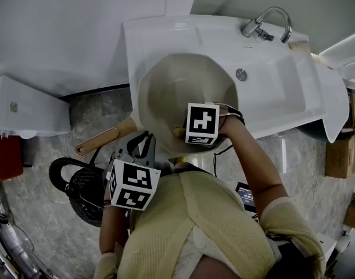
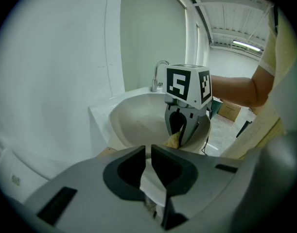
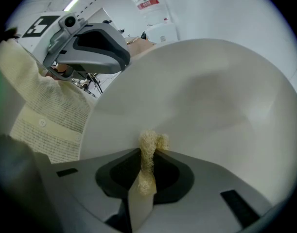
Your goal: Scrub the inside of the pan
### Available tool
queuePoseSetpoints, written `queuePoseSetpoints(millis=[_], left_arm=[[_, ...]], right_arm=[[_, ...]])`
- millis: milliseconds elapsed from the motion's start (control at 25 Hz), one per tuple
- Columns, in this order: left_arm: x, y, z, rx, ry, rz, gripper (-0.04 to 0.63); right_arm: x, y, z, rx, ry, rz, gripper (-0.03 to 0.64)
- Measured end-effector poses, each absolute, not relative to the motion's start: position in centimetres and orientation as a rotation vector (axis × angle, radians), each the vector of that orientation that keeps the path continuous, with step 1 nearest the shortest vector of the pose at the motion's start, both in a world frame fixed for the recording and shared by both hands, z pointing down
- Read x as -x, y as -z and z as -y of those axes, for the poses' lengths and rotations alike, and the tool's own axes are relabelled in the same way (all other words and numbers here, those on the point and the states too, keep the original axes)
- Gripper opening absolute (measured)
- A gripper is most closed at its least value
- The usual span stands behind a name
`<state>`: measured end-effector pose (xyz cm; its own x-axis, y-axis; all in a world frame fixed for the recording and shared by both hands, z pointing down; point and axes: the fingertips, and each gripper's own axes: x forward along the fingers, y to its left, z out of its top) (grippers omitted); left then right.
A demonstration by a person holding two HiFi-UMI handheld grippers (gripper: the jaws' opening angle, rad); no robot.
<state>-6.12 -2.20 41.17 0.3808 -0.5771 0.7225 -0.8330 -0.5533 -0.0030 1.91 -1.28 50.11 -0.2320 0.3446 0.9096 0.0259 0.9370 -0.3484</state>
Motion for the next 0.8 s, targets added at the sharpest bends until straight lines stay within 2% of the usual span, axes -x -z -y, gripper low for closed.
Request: queuePoseSetpoints(millis=[440,800], left_arm=[[6.2,-41.1,2.4,-2.277,-0.971,1.240,0.084],[6.2,-40.3,3.5,-2.280,-0.902,1.274,0.084]], right_arm=[[-1.3,-48.0,-0.4,0.420,-0.345,1.866,0.077],[-1.4,-46.8,7.3,0.049,-0.052,1.953,0.078]])
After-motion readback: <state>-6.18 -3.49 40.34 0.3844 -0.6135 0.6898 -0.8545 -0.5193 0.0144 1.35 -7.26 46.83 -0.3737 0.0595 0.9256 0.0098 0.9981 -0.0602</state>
